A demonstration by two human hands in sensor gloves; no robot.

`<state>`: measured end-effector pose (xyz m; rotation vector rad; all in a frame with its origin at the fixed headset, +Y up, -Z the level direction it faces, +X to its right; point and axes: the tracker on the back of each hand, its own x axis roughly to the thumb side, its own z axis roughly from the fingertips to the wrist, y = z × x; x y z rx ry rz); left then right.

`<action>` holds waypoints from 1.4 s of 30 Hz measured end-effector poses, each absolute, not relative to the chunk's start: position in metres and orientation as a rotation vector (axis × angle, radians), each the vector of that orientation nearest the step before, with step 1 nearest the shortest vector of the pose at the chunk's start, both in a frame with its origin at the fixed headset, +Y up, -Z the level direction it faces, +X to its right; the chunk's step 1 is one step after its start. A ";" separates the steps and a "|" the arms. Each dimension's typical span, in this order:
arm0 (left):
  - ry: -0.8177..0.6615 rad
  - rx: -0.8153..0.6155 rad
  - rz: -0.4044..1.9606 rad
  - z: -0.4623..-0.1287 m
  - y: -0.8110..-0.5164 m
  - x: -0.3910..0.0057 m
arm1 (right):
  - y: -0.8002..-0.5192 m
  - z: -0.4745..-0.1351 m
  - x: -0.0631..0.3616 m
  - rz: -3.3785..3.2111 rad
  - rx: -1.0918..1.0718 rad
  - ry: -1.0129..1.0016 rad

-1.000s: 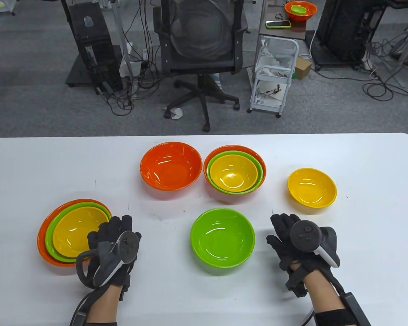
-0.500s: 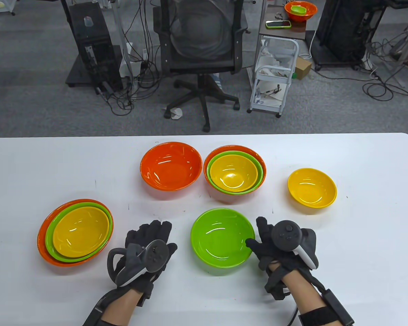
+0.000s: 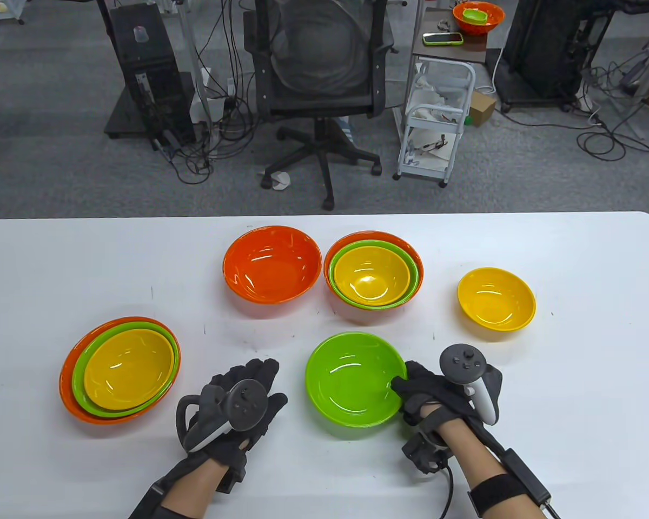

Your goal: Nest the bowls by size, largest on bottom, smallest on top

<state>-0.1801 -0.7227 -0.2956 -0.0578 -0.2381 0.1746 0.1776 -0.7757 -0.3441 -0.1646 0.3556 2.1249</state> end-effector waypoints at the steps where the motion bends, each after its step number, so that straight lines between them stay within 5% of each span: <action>1: -0.238 -0.058 0.174 -0.295 -0.722 -0.180 | -0.776 -0.344 0.178 2.115 -0.167 0.359; 19: -0.202 -0.147 0.329 -0.304 -0.728 -0.186 | -0.763 -0.339 0.180 1.878 -0.138 0.255; 30: -0.534 0.103 0.133 -0.294 -0.698 -0.130 | -0.748 -0.336 0.185 1.782 -0.138 0.151; 42: -0.647 0.087 -0.121 -0.288 -0.712 -0.076 | -0.750 -0.334 0.180 1.793 -0.098 0.170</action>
